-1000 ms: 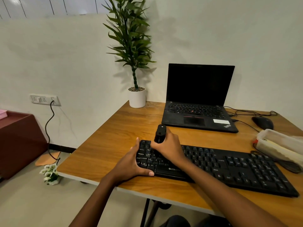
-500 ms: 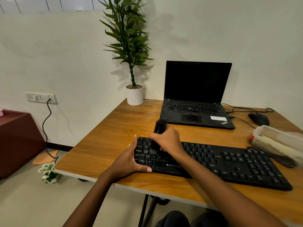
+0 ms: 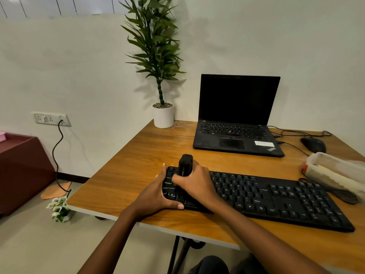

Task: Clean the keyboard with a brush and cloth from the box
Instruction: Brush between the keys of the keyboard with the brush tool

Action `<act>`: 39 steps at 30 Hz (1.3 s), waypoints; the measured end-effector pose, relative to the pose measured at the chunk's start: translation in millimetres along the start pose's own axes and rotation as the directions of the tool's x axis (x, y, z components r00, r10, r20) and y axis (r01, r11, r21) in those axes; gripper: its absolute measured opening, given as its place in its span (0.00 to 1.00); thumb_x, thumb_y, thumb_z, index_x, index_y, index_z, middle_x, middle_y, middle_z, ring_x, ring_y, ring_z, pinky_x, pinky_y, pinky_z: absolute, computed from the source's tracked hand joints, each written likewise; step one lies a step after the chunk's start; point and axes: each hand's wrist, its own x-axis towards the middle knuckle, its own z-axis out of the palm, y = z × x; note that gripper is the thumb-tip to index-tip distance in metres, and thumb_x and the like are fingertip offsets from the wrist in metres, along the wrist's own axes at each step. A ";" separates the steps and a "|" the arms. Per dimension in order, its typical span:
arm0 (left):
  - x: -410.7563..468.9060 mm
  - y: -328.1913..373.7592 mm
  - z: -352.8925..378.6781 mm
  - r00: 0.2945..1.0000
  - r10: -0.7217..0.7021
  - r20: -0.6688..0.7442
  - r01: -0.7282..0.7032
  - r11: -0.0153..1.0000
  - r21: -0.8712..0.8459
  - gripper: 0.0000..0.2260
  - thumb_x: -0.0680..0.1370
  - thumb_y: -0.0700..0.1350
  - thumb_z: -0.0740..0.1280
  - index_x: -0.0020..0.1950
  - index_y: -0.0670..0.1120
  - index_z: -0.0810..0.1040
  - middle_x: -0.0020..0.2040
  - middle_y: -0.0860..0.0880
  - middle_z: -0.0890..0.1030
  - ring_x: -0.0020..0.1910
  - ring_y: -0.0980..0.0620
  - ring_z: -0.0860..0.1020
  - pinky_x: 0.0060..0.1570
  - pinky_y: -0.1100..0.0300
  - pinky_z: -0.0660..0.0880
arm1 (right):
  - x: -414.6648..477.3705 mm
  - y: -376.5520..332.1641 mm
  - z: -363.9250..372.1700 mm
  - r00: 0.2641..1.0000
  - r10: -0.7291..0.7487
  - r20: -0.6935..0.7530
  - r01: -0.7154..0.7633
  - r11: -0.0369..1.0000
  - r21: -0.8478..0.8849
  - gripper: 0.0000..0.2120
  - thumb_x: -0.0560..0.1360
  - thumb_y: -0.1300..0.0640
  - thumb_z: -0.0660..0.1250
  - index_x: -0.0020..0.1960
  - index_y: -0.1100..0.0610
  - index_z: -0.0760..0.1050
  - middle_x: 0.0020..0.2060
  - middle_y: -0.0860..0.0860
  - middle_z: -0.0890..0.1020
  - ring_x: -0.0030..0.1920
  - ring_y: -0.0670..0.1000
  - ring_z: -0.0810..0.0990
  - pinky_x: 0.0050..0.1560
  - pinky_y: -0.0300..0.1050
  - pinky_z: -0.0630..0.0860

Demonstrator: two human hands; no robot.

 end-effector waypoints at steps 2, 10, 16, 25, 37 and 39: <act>-0.1 0.7 0.0 1.000 -0.009 0.005 0.009 1.000 -0.009 0.65 0.55 0.66 0.77 0.75 0.56 0.34 0.76 0.50 0.58 0.73 0.53 0.60 0.69 0.59 0.63 | 10.5 -6.8 -10.7 0.999 0.042 0.008 -0.043 0.999 0.023 0.11 0.66 0.51 0.72 0.40 0.51 0.70 0.36 0.49 0.79 0.32 0.48 0.78 0.29 0.42 0.75; -0.2 1.6 0.3 1.000 -0.009 0.011 0.009 1.000 -0.010 0.65 0.55 0.67 0.77 0.75 0.56 0.34 0.77 0.51 0.58 0.76 0.50 0.55 0.72 0.50 0.60 | 7.5 -11.3 -3.6 0.997 -0.015 0.075 0.018 0.999 -0.038 0.11 0.65 0.49 0.71 0.41 0.50 0.70 0.37 0.48 0.79 0.38 0.49 0.79 0.38 0.48 0.79; -0.3 2.0 -0.4 1.000 -0.010 0.010 0.010 1.000 0.003 0.65 0.54 0.68 0.76 0.74 0.57 0.33 0.78 0.51 0.54 0.76 0.49 0.53 0.73 0.47 0.59 | 1.2 -7.8 -3.5 0.991 -0.068 0.115 0.070 0.997 -0.012 0.14 0.66 0.50 0.72 0.46 0.52 0.71 0.38 0.48 0.79 0.38 0.47 0.79 0.39 0.45 0.78; -0.3 2.1 0.0 1.000 -0.008 0.003 0.008 1.000 0.023 0.66 0.53 0.70 0.75 0.75 0.56 0.33 0.78 0.51 0.51 0.77 0.49 0.47 0.74 0.48 0.54 | -3.6 -13.6 -6.1 0.987 -0.063 0.150 0.077 0.993 -0.089 0.11 0.65 0.50 0.71 0.40 0.49 0.69 0.35 0.47 0.77 0.35 0.47 0.77 0.37 0.46 0.77; -3.4 4.3 -0.1 1.000 -0.003 0.018 0.003 1.000 0.003 0.64 0.55 0.68 0.75 0.75 0.54 0.33 0.77 0.53 0.53 0.77 0.50 0.46 0.74 0.54 0.50 | -5.5 -17.2 -17.6 0.984 -0.096 0.148 0.103 0.994 -0.036 0.11 0.66 0.54 0.72 0.39 0.50 0.69 0.34 0.46 0.77 0.35 0.46 0.77 0.33 0.38 0.74; -3.7 5.5 1.0 1.000 -0.010 0.003 0.010 1.000 0.007 0.63 0.57 0.64 0.75 0.76 0.53 0.34 0.77 0.53 0.52 0.76 0.50 0.44 0.72 0.57 0.51 | -3.0 -12.7 -15.3 0.992 -0.103 0.068 0.101 0.994 0.027 0.11 0.67 0.54 0.72 0.39 0.49 0.68 0.34 0.46 0.76 0.35 0.45 0.76 0.32 0.35 0.72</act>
